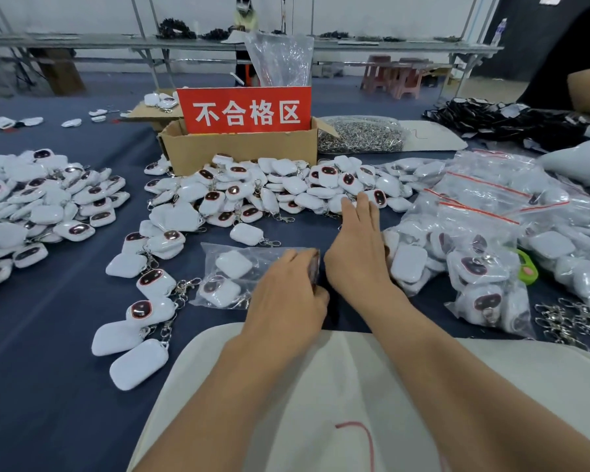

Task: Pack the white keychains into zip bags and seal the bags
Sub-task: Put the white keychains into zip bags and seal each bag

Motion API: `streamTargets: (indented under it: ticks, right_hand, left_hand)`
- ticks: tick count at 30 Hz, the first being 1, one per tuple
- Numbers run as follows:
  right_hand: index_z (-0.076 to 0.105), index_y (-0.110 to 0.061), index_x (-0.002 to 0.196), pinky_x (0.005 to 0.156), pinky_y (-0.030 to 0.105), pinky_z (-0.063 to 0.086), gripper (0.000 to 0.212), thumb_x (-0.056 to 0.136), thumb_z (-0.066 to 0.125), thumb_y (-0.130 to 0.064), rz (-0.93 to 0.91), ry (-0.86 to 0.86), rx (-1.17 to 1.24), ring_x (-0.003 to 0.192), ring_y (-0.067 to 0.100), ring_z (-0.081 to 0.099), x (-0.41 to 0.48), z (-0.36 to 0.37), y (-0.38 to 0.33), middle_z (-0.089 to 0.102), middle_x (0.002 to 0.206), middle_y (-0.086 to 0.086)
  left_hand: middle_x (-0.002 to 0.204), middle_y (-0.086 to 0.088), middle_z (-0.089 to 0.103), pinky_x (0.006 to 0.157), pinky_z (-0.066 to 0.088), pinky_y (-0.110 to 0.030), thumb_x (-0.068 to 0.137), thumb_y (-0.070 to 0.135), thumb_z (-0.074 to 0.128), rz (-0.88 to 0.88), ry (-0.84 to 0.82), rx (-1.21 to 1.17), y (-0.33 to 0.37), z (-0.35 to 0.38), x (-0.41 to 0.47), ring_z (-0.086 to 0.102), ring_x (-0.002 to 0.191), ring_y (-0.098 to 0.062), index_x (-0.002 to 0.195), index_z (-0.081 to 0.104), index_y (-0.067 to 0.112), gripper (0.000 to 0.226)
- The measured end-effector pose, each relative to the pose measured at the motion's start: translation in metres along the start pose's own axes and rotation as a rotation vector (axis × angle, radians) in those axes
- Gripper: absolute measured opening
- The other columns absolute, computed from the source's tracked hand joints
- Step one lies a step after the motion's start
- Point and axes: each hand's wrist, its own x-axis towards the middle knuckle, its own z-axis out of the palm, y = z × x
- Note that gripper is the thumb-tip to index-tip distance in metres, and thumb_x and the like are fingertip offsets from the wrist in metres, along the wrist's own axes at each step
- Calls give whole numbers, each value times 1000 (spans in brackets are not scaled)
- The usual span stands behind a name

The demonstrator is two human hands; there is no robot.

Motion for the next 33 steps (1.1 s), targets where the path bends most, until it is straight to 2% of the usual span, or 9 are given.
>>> streamTargets:
  ticks: [5,8,10,15,18,22,26,30,33]
  right_hand:
    - [14,0,160,127,45,13,76,94,48,-14,109,-16,-134,156,37,11,22,17,-4,17,168,21]
    - [22,-2,157,123,44,21,68,95,46,-12,97,21,-148,147,35,28,17,17,-9,36,158,17]
    - [26,-7,156,120,41,23,68,93,50,-9,60,15,-106,140,34,34,4,14,-10,44,151,14]
    - [54,-19,143,98,36,35,59,87,56,-3,-70,-75,-42,122,31,49,-37,-5,-11,54,128,8]
    - [61,-17,130,89,32,29,47,85,58,-5,-54,-68,-116,113,29,46,-58,-13,-8,48,122,6]
    - [56,-20,133,99,33,33,45,89,59,-9,23,-79,-94,124,27,43,-74,-24,2,45,130,3]
    - [53,-22,108,79,29,28,25,89,60,-9,15,-107,-90,111,23,45,-81,-32,6,50,110,-4]
    - [50,-31,109,64,23,38,51,77,62,7,40,-63,207,88,11,54,-77,-38,5,57,91,-10]
    - [58,-29,112,63,21,49,55,76,62,12,55,-19,429,73,10,62,-72,-45,4,65,82,-5]
  left_hand:
    - [108,2,61,85,46,-38,83,18,60,-42,-31,-112,-4,-1,5,59,106,-25,134,52,30,52]
    - [98,6,68,90,52,-41,84,21,64,-140,-34,-191,-7,-2,5,64,97,-18,161,16,35,92]
    - [85,10,67,85,53,-39,86,24,65,-173,-5,-207,-8,-4,7,65,88,-14,162,10,37,95]
    - [94,4,70,91,52,-45,92,25,64,-202,12,-197,-7,-7,12,66,95,-22,162,10,34,89]
    - [112,-3,70,97,49,-48,92,24,62,-180,1,-156,-8,-7,11,64,108,-27,162,14,31,85]
    - [127,-2,66,101,47,-46,89,23,63,-161,4,-123,-10,-7,10,60,118,-27,161,22,30,83]
    - [131,1,64,102,46,-44,89,25,64,-155,-1,-103,-11,-4,8,59,120,-25,159,28,31,78]
    - [142,9,47,103,38,-27,83,27,71,11,198,-83,-6,-5,5,49,128,-15,146,50,29,66]
    - [137,13,56,105,32,-14,81,16,74,232,217,-174,2,-8,5,49,124,-7,130,68,29,51]
